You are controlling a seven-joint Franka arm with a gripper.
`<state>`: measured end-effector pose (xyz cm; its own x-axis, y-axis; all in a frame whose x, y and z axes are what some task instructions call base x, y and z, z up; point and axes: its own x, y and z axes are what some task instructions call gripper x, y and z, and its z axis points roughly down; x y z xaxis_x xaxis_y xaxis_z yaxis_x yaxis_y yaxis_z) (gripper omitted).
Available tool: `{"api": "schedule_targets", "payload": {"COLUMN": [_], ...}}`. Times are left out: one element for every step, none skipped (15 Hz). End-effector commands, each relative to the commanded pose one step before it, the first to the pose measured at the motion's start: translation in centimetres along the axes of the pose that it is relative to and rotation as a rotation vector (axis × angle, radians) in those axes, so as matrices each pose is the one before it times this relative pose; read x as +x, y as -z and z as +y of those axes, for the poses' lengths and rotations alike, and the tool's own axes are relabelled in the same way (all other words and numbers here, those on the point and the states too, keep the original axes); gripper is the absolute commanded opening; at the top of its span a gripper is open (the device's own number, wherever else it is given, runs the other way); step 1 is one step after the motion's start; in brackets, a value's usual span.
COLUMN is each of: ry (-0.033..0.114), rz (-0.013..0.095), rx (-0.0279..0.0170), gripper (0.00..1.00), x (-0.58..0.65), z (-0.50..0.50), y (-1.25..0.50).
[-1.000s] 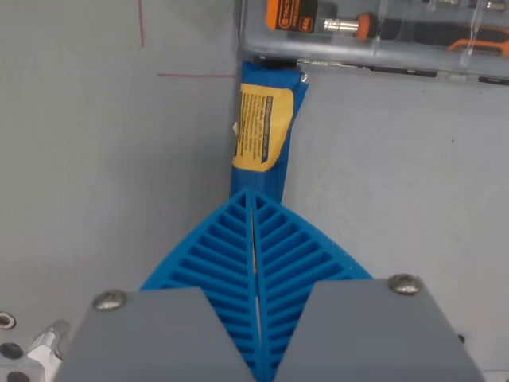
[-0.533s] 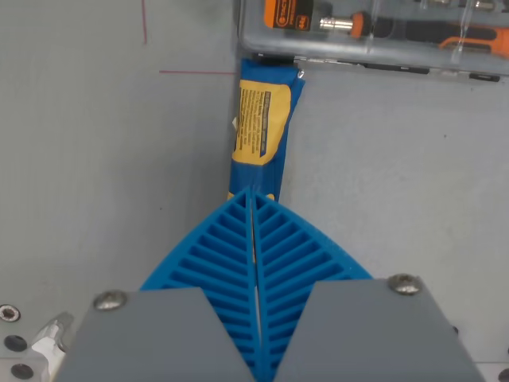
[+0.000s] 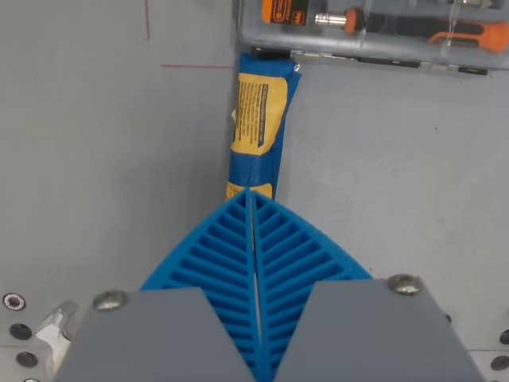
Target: Pick up the blue bag
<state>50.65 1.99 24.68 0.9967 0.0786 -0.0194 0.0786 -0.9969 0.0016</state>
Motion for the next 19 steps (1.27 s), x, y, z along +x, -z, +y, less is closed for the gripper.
{"api": "schedule_targets", "payload": {"ry": [0.0186, 0.0, 0.0, 0.0, 0.0, 0.0, 0.0, 0.0, 0.0, 0.0, 0.0, 0.0, 0.0, 0.0, 0.0, 0.0, 0.0, 0.0, 0.0], "rz": [0.0339, 0.0, 0.0, 0.0, 0.0, 0.0, 0.0, 0.0, 0.0, 0.0, 0.0, 0.0, 0.0, 0.0, 0.0, 0.0, 0.0, 0.0, 0.0], "rx": [0.00038, 0.0, 0.0, 0.0, 0.0, 0.0, 0.0, 0.0, 0.0, 0.0, 0.0, 0.0, 0.0, 0.0, 0.0, 0.0, 0.0, 0.0, 0.0], "gripper": [0.0, 0.0, 0.0, 0.0, 0.0, 0.0, 0.0, 0.0, 0.0, 0.0, 0.0, 0.0, 0.0, 0.0, 0.0, 0.0, 0.0, 0.0, 0.0], "x": [-0.822, -0.003, -0.003, -0.002, -0.002, -0.002, -0.002, -0.001, -0.001, -0.001, -0.001, -0.001, -0.001, 0.0, 0.0, 0.0, 0.0, 0.001, 0.001], "z": [-0.132, 0.0, 0.0, 0.0, 0.0, 0.0, 0.001, 0.001, 0.001, 0.001, 0.001, 0.001, 0.001, 0.001, 0.001, 0.001, 0.001, 0.001, 0.001], "y": [1.127, 0.167, 0.167, 0.167, 0.167, 0.167, 0.167, 0.167, 0.167, 0.167, 0.167, 0.167, 0.167, 0.167, 0.167, 0.167, 0.167, 0.167, 0.167]}}
